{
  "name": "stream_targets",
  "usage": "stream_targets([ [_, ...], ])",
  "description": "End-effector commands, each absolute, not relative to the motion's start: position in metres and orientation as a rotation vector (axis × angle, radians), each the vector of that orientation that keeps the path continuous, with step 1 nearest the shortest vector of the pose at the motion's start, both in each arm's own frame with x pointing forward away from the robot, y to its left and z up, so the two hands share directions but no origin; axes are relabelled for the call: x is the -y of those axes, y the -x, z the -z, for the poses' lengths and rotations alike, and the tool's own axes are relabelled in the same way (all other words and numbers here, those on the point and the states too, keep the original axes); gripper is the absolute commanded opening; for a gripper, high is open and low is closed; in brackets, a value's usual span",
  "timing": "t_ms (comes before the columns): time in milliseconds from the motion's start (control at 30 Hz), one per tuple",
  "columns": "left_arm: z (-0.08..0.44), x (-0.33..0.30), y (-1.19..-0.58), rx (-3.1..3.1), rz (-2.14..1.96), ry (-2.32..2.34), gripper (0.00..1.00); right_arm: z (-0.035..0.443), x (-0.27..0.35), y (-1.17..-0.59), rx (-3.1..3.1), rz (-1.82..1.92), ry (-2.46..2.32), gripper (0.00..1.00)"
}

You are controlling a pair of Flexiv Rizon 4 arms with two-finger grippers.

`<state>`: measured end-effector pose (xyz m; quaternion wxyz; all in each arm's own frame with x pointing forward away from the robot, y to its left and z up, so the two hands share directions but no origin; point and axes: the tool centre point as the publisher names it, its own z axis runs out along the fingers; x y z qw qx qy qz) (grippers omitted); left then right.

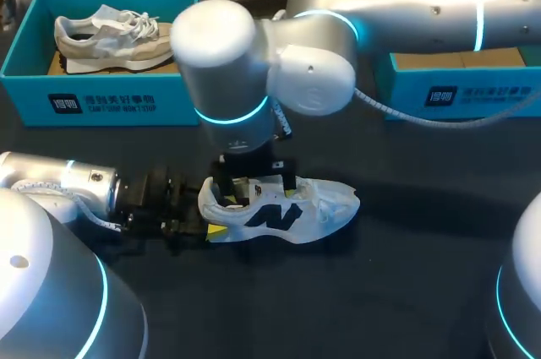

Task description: Take the shoe out of the shoebox, open the shoe tongue, remove and reinsert the insole, then place the shoe into the shoebox

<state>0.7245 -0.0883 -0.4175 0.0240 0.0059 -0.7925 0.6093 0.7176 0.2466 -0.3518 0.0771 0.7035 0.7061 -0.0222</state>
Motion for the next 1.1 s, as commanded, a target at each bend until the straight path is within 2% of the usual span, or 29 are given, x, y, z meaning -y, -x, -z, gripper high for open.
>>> stream_targets([
  [33, 0.42, 0.089, -0.724, 2.455, -1.887, -0.022, 0.0, 0.357, -0.251, -0.715, -1.841, 0.224, -2.177, 1.0],
  [1100, 0.42, 0.089, -0.724, 2.455, -1.887, -0.022, 0.0, 0.361, -0.234, -0.722, -1.658, 0.541, -2.033, 1.0],
])
